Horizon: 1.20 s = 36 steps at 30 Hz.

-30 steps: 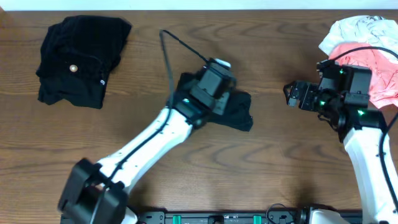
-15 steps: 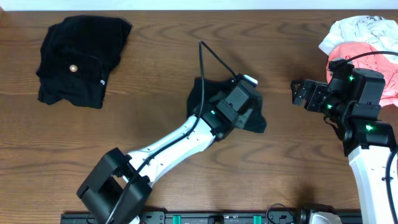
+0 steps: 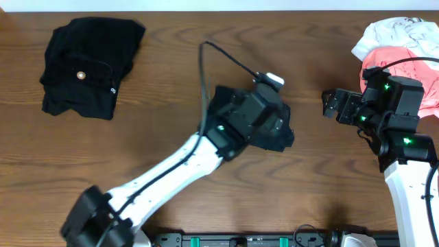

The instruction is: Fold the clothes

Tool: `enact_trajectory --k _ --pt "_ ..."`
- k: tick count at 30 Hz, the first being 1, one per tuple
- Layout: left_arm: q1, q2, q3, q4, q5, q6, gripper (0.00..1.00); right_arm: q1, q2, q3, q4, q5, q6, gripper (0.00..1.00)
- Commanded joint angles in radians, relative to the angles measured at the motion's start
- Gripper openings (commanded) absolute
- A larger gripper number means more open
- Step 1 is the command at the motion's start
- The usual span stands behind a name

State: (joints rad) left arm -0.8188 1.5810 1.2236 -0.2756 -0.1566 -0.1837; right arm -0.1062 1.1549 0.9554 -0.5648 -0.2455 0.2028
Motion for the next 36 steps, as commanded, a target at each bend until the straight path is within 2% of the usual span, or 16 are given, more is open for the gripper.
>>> enact_trajectory --k 1,4,5,6,8,10,11,21,36 --pt "0.07 0.008 0.002 -0.039 0.016 0.006 0.92 -0.007 -0.011 0.0 -0.005 0.01 0.014 0.99" --pt "0.122 0.03 -0.013 -0.045 0.11 0.005 0.91 -0.006 -0.011 0.0 -0.008 0.01 0.014 0.99" --pt "0.133 0.042 -0.017 -0.042 0.143 0.003 0.89 -0.006 -0.011 0.0 -0.008 0.009 0.014 0.99" --pt "0.142 0.057 -0.018 -0.036 0.177 0.001 0.82 -0.006 -0.011 0.0 -0.008 0.01 0.014 0.99" --pt "0.148 0.092 -0.018 -0.021 0.237 -0.007 0.56 -0.006 -0.011 0.0 -0.01 0.01 0.014 0.99" --pt "0.147 0.128 -0.018 0.003 0.296 -0.015 0.12 -0.006 -0.011 0.0 -0.013 0.01 0.014 0.99" --pt "0.145 0.145 -0.018 0.013 0.325 -0.022 0.06 -0.006 -0.011 0.0 -0.015 0.01 0.013 0.99" --pt "0.086 0.274 -0.018 0.051 0.359 -0.088 0.06 -0.007 -0.011 0.0 -0.021 0.01 0.013 0.99" --pt "-0.003 0.287 -0.016 0.129 0.357 -0.088 0.06 -0.006 -0.011 0.0 -0.023 0.01 0.013 0.99"
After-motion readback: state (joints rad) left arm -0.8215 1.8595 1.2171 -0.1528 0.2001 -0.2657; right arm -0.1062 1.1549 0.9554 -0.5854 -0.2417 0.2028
